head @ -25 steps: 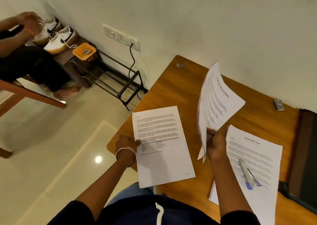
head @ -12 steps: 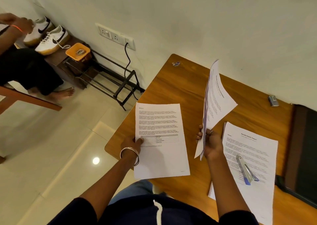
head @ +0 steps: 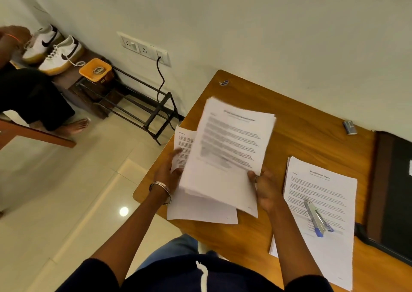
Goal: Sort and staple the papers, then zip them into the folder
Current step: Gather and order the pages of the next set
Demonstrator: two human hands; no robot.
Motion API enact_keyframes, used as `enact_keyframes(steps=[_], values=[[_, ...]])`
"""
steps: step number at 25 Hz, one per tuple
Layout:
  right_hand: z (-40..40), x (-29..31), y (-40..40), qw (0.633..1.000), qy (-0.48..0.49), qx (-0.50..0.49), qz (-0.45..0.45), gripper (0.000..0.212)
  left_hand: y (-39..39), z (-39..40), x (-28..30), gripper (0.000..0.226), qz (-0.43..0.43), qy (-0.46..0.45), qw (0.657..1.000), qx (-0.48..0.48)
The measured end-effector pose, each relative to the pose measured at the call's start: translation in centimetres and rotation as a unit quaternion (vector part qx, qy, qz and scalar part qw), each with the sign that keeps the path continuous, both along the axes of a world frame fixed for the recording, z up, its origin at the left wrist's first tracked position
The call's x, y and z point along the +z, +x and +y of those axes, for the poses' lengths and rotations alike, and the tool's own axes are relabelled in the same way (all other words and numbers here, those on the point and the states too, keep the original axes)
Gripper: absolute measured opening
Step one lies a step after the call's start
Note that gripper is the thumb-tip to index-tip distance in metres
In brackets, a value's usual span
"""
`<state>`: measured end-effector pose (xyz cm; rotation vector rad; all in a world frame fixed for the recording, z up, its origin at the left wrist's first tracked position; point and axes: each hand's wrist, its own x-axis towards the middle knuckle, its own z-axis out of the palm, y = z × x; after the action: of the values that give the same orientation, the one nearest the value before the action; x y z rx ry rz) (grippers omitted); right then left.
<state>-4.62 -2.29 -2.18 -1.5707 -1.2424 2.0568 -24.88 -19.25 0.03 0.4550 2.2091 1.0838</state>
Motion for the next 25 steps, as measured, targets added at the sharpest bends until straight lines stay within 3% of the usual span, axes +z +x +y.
enact_keyframes(steps=[2,5,7,10,12,14,17,19,20,22,25], values=[[-0.6,-0.2,-0.1,0.996,0.026,0.081,-0.033,0.025,0.5,0.8,1.3,0.017,-0.071,0.006,0.997,0.018],[-1.2,-0.2,-0.1,0.986,0.036,0.156,-0.046,0.025,0.8,1.6,2.4,0.046,-0.221,0.031,0.97,0.1],[-1.4,-0.5,0.2,0.977,0.056,0.193,-0.066,0.029,0.5,1.9,1.7,0.039,-0.239,0.017,0.969,0.056],[-1.2,-1.1,0.7,0.971,0.09,0.193,-0.11,0.03,0.8,1.9,0.5,0.027,-0.135,-0.028,0.988,-0.068],[-1.0,-1.1,0.7,0.98,0.103,0.137,-0.1,0.029,0.6,2.1,0.4,0.03,-0.124,0.012,0.986,-0.11],[-0.6,-0.5,0.5,0.992,0.089,0.069,-0.048,0.041,0.1,2.5,1.9,0.044,-0.105,0.077,0.977,-0.169],[0.8,0.7,0.0,0.992,0.049,-0.011,0.116,0.056,-0.9,4.5,4.4,0.066,-0.043,0.152,0.962,-0.221],[1.8,2.5,-0.4,0.982,0.054,-0.037,0.178,0.042,-1.1,6.3,6.3,0.078,0.039,0.192,0.958,-0.208],[2.3,3.6,-0.7,0.981,0.079,-0.048,0.168,0.033,-1.2,7.2,6.9,0.09,0.078,0.207,0.958,-0.18],[3.3,6.1,-1.5,0.976,0.159,-0.072,0.133,0.022,-1.1,8.4,7.5,0.098,0.07,0.229,0.966,-0.097],[3.6,8.5,-2.9,0.948,0.274,-0.088,0.138,0.027,-0.8,9.2,6.7,0.063,0.104,0.242,0.965,0.003]])
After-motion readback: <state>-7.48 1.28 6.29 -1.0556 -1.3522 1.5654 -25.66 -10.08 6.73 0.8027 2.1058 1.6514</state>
